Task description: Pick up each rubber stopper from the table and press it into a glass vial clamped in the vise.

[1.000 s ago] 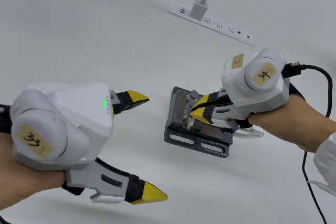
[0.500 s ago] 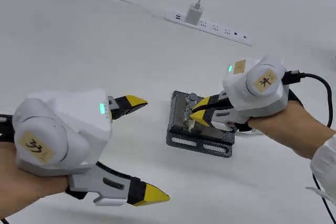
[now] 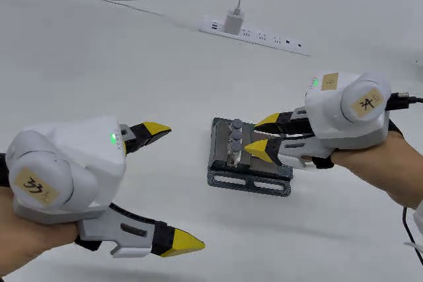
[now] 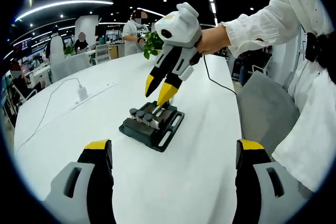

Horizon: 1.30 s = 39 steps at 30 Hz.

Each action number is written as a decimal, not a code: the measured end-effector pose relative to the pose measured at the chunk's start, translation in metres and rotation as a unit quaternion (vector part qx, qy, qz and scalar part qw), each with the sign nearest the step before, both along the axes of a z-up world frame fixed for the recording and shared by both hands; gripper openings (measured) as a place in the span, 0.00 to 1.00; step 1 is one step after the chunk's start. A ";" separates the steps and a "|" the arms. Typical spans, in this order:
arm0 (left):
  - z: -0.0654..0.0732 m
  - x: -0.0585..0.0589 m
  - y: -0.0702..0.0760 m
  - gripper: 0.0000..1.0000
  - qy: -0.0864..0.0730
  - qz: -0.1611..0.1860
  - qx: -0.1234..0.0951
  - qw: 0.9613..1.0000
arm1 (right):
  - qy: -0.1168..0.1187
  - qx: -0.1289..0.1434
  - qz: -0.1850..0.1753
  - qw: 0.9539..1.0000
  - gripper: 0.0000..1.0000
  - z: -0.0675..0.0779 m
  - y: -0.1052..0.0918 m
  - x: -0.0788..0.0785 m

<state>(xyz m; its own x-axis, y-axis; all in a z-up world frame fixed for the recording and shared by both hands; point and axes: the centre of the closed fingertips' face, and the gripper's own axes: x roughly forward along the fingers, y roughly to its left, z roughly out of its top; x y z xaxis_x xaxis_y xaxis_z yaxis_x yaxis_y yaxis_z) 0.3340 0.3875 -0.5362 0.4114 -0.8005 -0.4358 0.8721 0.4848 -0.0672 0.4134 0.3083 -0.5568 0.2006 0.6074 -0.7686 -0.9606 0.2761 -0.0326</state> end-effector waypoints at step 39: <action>-0.017 0.010 0.005 0.99 -0.002 0.021 0.021 1.000 | -0.013 0.098 -0.098 0.990 0.75 -0.003 -0.117 -0.046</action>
<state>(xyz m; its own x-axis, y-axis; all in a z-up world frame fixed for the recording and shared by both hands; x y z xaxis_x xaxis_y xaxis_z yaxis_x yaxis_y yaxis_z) 0.3439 0.3924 -0.5532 0.4450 -0.7636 -0.4678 0.8515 0.5226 -0.0429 0.3673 0.1916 -0.5601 0.3473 0.6916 -0.6333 -0.8879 0.4598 0.0152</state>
